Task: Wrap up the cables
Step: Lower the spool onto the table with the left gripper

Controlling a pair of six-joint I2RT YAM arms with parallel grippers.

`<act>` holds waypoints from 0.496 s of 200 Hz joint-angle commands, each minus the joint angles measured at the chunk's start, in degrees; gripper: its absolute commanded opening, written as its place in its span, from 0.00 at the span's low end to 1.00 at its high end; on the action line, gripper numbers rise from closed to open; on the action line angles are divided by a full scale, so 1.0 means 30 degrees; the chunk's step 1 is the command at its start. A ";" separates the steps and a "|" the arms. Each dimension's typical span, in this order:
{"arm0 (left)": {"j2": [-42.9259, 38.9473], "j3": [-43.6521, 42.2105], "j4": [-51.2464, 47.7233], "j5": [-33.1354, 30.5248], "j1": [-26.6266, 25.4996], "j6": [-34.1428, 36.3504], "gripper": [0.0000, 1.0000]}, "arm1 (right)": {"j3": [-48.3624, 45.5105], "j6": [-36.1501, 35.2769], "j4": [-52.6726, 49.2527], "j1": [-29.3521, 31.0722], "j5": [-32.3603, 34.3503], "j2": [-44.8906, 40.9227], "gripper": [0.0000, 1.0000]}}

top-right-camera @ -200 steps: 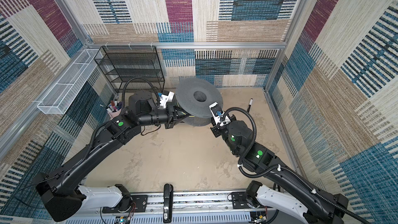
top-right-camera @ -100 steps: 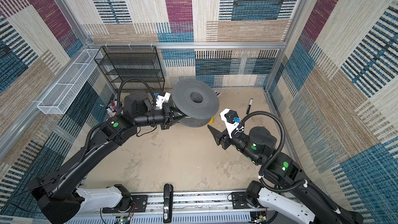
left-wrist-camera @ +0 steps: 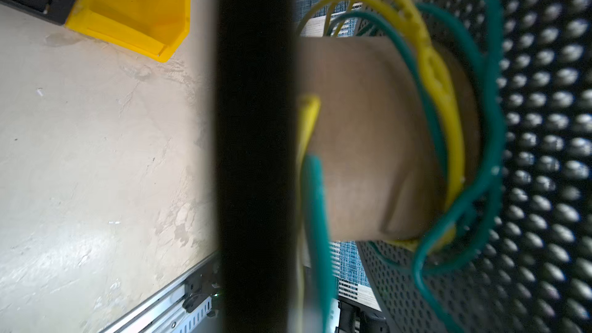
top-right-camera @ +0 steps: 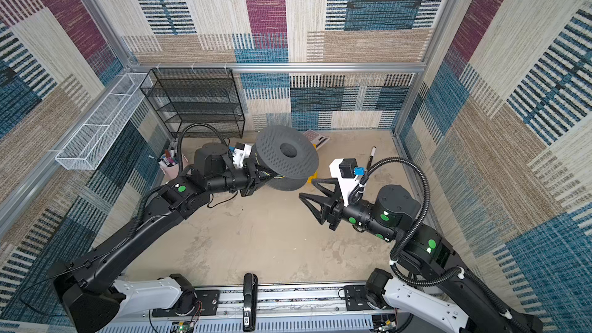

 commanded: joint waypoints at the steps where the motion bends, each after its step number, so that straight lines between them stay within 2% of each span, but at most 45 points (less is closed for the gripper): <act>1: 0.0755 -0.0738 0.5177 0.4164 0.0360 0.0984 0.00 | 0.1062 0.1389 -0.1941 -0.0014 0.2059 0.1046 0.61; 26: 0.0879 -0.2149 0.4887 0.5889 0.0450 0.3541 0.00 | 0.1874 0.1355 -0.2058 -0.0054 0.1901 0.1927 0.63; 46: 0.0539 -0.3228 0.3005 0.5793 0.0584 0.6023 0.00 | 0.2611 0.1093 -0.2066 -0.0121 0.1897 0.2932 0.64; 58: 0.0372 -0.4044 0.2484 0.5700 0.0683 0.6689 0.00 | 0.2962 0.0792 -0.2078 -0.0425 0.1345 0.3885 0.66; 68: 0.0357 -0.4934 0.3087 0.6168 0.0716 0.6966 0.00 | 0.3034 0.0598 -0.1977 -0.1136 -0.0152 0.4831 0.66; 83: 0.0582 -0.6505 0.4200 0.6666 0.0716 0.6995 0.00 | 0.2170 0.0720 -0.0199 -0.3046 -0.4855 0.5955 0.66; 91: 0.0921 -0.7159 0.4930 0.7223 0.0716 0.7023 0.00 | 0.1745 0.1170 0.0898 -0.4091 -0.7323 0.6690 0.62; 99: 0.1312 -0.7671 0.5160 0.7493 0.0716 0.7220 0.00 | 0.1624 0.1360 0.1590 -0.4518 -0.8171 0.7285 0.59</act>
